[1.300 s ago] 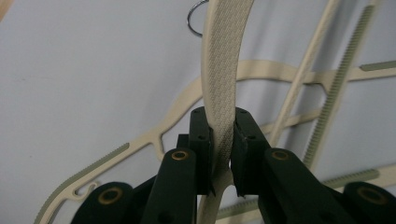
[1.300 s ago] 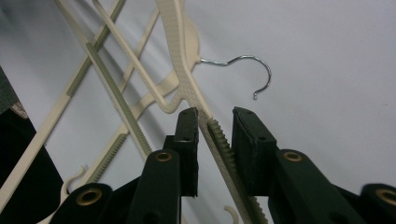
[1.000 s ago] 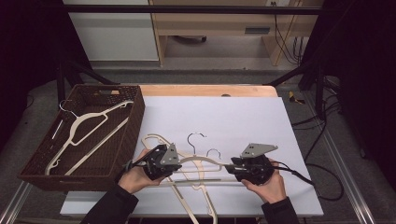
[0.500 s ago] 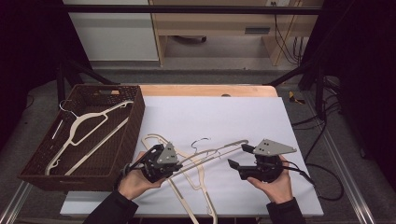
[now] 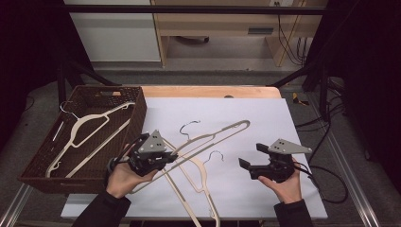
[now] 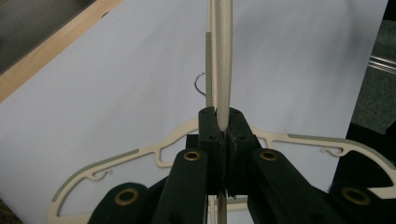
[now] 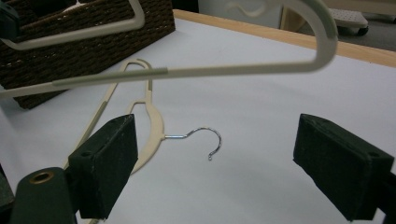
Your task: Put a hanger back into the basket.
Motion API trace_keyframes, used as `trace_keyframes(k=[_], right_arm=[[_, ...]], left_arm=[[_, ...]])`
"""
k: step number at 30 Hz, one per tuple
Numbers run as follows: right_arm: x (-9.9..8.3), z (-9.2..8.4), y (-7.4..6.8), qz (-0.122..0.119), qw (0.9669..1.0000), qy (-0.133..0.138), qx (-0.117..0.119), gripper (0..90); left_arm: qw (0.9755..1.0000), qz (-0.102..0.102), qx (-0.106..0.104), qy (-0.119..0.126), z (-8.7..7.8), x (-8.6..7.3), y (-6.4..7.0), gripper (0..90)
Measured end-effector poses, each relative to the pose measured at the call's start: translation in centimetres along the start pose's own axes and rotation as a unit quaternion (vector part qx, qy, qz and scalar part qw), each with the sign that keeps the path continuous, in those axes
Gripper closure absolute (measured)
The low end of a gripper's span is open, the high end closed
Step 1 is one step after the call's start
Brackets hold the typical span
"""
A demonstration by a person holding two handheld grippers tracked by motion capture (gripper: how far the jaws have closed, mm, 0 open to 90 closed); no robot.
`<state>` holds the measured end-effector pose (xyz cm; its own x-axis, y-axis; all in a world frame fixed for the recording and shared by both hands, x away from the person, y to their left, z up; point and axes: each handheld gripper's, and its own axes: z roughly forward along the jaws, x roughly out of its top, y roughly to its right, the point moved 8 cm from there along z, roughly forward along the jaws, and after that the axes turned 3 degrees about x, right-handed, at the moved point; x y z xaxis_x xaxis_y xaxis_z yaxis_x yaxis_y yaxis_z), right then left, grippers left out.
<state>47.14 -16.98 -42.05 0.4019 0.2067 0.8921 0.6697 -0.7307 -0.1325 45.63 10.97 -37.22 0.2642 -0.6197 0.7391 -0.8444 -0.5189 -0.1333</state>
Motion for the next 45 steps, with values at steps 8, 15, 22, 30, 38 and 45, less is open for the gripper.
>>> trace_keyframes(k=[8, 15, 22, 30, 38, 45], right_arm=[[-0.2, -0.3, 0.6, 0.001, 1.0000, 0.000, -0.010, 10.9], [-0.2, -0.8, 1.0, 0.006, 0.9999, 0.004, -0.015, 10.3], [-0.3, -0.7, 1.0, 0.005, 0.9999, 0.001, -0.016, 9.9], [-0.4, -0.8, 1.1, 0.002, 0.9999, -0.003, -0.017, 9.6], [-0.4, -0.6, 1.1, 0.005, 0.9998, -0.005, -0.019, 9.6], [-0.5, -0.5, 1.1, 0.004, 0.9998, -0.007, -0.020, 9.6]], left_arm=[[0.9999, -0.002, 0.002, 0.012, -3.1, 1.3, -1.7, 87.0], [0.9997, -0.003, 0.024, 0.007, -5.5, 2.1, -4.1, 87.0], [0.9989, -0.012, 0.043, 0.011, -7.8, 2.0, -6.8, 86.9], [0.9972, -0.035, 0.063, 0.019, -10.4, 0.6, -10.1, 86.9], [0.9954, -0.055, 0.078, 0.009, -11.7, -2.0, -13.3, 86.9], [0.9917, -0.086, 0.096, 0.008, -12.9, -5.0, -15.9, 86.9]])
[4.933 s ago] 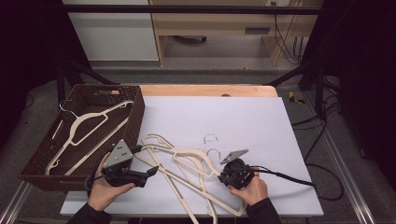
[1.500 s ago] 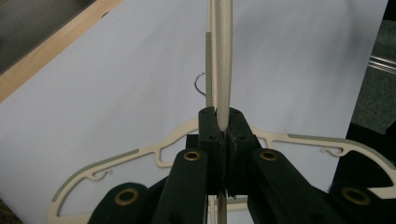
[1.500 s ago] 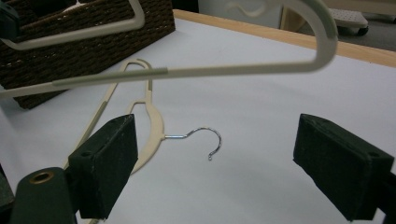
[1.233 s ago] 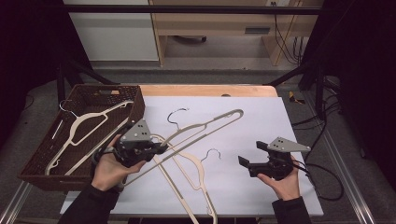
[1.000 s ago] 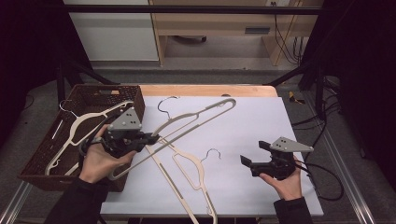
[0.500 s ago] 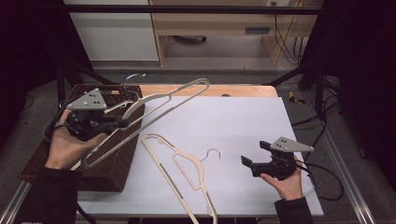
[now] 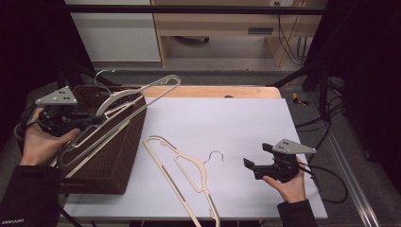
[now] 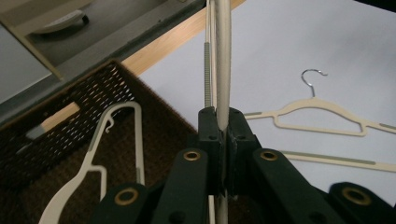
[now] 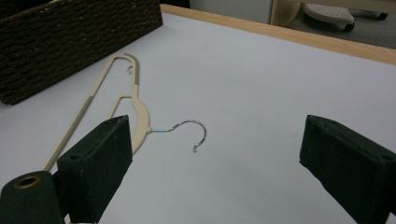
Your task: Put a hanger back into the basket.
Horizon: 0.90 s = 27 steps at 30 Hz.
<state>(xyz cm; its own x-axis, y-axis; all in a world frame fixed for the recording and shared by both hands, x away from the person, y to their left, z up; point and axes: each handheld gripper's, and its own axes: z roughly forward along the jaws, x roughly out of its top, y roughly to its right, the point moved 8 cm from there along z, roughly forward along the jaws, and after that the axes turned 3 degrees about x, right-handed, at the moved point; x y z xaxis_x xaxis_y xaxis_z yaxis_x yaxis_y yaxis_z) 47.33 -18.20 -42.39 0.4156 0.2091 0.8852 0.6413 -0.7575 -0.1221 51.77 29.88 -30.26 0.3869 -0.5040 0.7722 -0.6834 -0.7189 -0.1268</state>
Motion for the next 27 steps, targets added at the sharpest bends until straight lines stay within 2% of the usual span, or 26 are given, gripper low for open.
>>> trace_keyframes(k=[7, 9, 12, 16, 20, 27], right_arm=[[0.0, 0.0, 0.1, -0.003, 1.0000, -0.002, 0.001, 9.5], [0.0, 0.0, 0.0, -0.001, 1.0000, -0.001, 0.002, 9.5], [-0.1, 0.1, 0.1, -0.003, 1.0000, -0.003, 0.000, 9.5], [0.0, 0.2, 0.0, 0.001, 1.0000, -0.002, 0.000, 9.5], [-0.1, 0.2, 0.0, -0.005, 1.0000, -0.005, 0.001, 9.4], [-0.1, 0.2, 0.0, -0.001, 1.0000, -0.002, 0.000, 9.3]], left_arm=[[0.9994, -0.027, 0.020, -0.010, -0.8, -3.0, -2.9, 86.9], [0.9988, -0.040, 0.025, -0.011, -0.8, -3.8, -3.6, 86.9], [0.9982, -0.047, 0.034, -0.014, -0.9, -4.9, -4.6, 86.9], [0.9969, -0.066, 0.040, -0.014, -0.8, -6.1, -5.6, 86.9], [0.9963, -0.077, 0.039, -0.003, -1.0, -6.3, -6.2, 86.9], [0.9955, -0.081, 0.047, -0.014, -0.2, -6.6, -7.0, 86.8]])
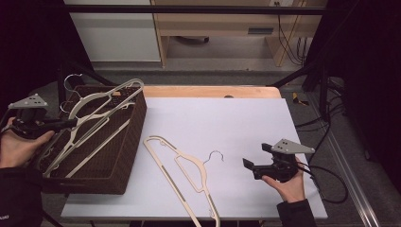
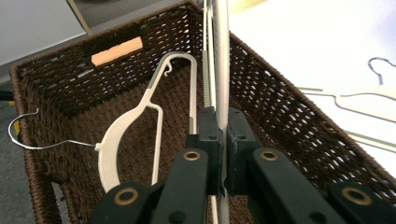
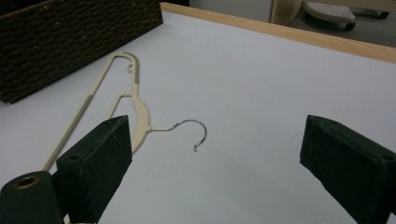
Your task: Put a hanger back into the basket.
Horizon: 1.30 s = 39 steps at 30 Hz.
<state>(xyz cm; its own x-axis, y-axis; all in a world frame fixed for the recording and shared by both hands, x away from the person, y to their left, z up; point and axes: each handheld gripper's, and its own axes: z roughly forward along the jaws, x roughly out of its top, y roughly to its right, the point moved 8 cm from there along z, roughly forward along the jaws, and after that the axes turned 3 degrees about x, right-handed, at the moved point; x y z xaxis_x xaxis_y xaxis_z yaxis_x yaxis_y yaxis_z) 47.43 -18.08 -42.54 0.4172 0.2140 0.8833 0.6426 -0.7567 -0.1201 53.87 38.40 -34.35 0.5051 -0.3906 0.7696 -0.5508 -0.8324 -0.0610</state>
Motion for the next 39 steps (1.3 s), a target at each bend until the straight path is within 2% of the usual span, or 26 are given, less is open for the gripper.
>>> trace_keyframes(k=[2, 4, 8, 16, 19, 22, 23, 25, 27, 30, 33, 35, 36, 37, 39], right_arm=[[0.0, 0.0, 0.0, -0.003, 1.0000, -0.002, 0.001, 9.3], [-0.1, 0.0, 0.0, -0.002, 1.0000, -0.002, 0.000, 9.3], [-0.1, 0.1, 0.0, -0.001, 1.0000, -0.004, 0.000, 9.3], [-0.1, 0.2, -0.1, -0.002, 1.0000, -0.005, 0.002, 9.3], [-0.2, 0.3, -0.2, -0.002, 0.9999, -0.009, 0.004, 9.3], [-0.3, 0.4, -0.2, -0.004, 0.9999, -0.012, 0.005, 9.3], [-0.3, 0.5, -0.2, -0.004, 0.9999, -0.013, 0.005, 9.3], [-0.3, 0.5, -0.2, -0.005, 0.9999, -0.013, 0.005, 9.3], [-0.3, 0.5, -0.2, -0.005, 0.9999, -0.013, 0.005, 9.3], [-0.3, 0.4, -0.2, -0.003, 0.9999, -0.011, 0.006, 9.3], [-0.3, 0.4, -0.2, -0.001, 0.9999, -0.010, 0.005, 9.4], [-0.3, 0.5, -0.2, -0.005, 0.9999, -0.013, 0.005, 9.3], [-0.3, 0.5, -0.3, 0.001, 0.9999, -0.013, 0.005, 9.4], [-0.3, 0.6, -0.3, -0.003, 0.9999, -0.013, 0.007, 9.4], [-0.4, 0.7, -0.3, -0.001, 0.9999, -0.013, 0.007, 9.4]], left_arm=[[1.0000, 0.000, 0.002, -0.002, 0.2, 0.0, -0.3, 86.7], [0.9998, 0.009, 0.013, -0.009, 0.3, -0.2, -0.8, 86.8], [0.9997, -0.006, 0.018, -0.015, 0.6, -0.5, -1.6, 86.8], [0.9988, -0.046, 0.002, -0.013, 1.8, -2.8, -2.2, 86.8], [0.9986, -0.051, -0.002, -0.016, 2.1, -3.8, -2.2, 86.8], [0.9979, -0.052, 0.004, -0.037, 2.6, -4.8, -2.3, 86.8], [0.9978, -0.056, 0.003, -0.035, 2.8, -4.9, -2.3, 86.8], [0.9976, -0.059, -0.009, -0.036, 3.4, -5.0, -2.0, 86.8], [0.9969, -0.056, -0.015, -0.054, 4.4, -5.3, -1.5, 86.8], [0.9948, -0.055, -0.017, -0.085, 5.7, -6.1, -1.0, 86.8], [0.9933, -0.070, -0.005, -0.092, 5.8, -6.8, -1.6, 86.4], [0.9905, -0.075, 0.034, -0.110, 5.9, -7.4, -2.3, 84.6], [0.9882, -0.085, 0.054, -0.116, 6.0, -7.6, -2.6, 83.1], [0.9859, -0.092, 0.070, -0.121, 6.1, -7.8, -2.9, 81.8], [0.9815, -0.105, 0.080, -0.139, 6.2, -8.4, -3.4, 80.3]])
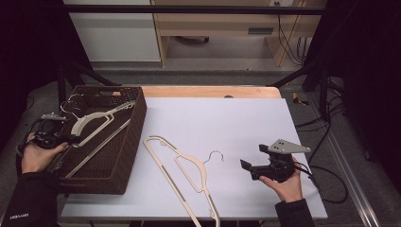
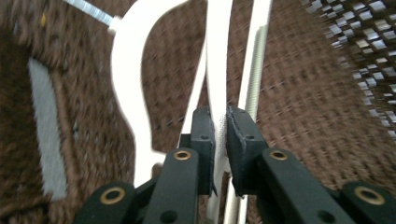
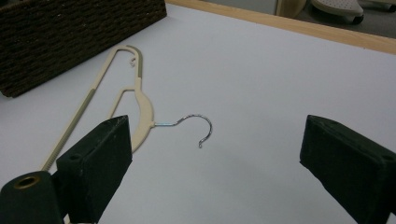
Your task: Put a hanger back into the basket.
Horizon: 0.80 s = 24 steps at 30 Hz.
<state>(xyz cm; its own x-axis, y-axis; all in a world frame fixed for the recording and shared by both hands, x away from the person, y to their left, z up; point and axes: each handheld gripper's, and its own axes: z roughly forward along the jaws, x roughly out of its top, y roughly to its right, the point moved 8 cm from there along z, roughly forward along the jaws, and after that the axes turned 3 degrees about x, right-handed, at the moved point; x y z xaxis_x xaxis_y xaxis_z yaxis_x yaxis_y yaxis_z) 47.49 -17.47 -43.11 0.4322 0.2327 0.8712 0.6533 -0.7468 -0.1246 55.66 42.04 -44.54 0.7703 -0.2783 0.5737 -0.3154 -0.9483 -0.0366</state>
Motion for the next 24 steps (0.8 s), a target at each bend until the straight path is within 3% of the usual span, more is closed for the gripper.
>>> trace_keyframes(k=[4, 11, 15, 19, 21, 23, 24], right_arm=[[0.0, 0.1, 0.0, 0.000, 1.0000, -0.001, -0.001, 9.4], [-0.1, 0.2, -0.1, -0.003, 1.0000, -0.005, 0.001, 9.4], [-0.1, 0.2, -0.1, -0.004, 1.0000, -0.005, 0.003, 9.3], [0.0, 0.1, -0.2, -0.001, 1.0000, -0.002, 0.002, 9.4], [0.0, 0.0, -0.2, 0.000, 1.0000, 0.000, 0.003, 9.3], [0.1, -0.1, -0.3, 0.000, 1.0000, 0.002, 0.005, 9.4], [0.2, -0.1, -0.4, -0.002, 1.0000, 0.003, 0.005, 9.3]], left_arm=[[0.9997, -0.025, 0.007, -0.003, 0.5, -0.5, -0.9, 79.6], [0.9994, -0.026, 0.022, -0.005, 0.5, -0.8, -1.2, 73.9], [0.9992, -0.030, 0.026, 0.007, 0.0, -0.8, -1.2, 69.9], [0.9988, -0.024, 0.020, 0.037, -1.1, -0.3, -0.8, 65.5], [0.9973, -0.030, 0.016, 0.066, -1.8, 0.2, -0.5, 64.0], [0.9945, -0.038, -0.010, 0.096, -2.5, 0.6, 0.4, 62.3], [0.9936, -0.037, -0.011, 0.106, -2.8, 0.8, 0.8, 61.3]])
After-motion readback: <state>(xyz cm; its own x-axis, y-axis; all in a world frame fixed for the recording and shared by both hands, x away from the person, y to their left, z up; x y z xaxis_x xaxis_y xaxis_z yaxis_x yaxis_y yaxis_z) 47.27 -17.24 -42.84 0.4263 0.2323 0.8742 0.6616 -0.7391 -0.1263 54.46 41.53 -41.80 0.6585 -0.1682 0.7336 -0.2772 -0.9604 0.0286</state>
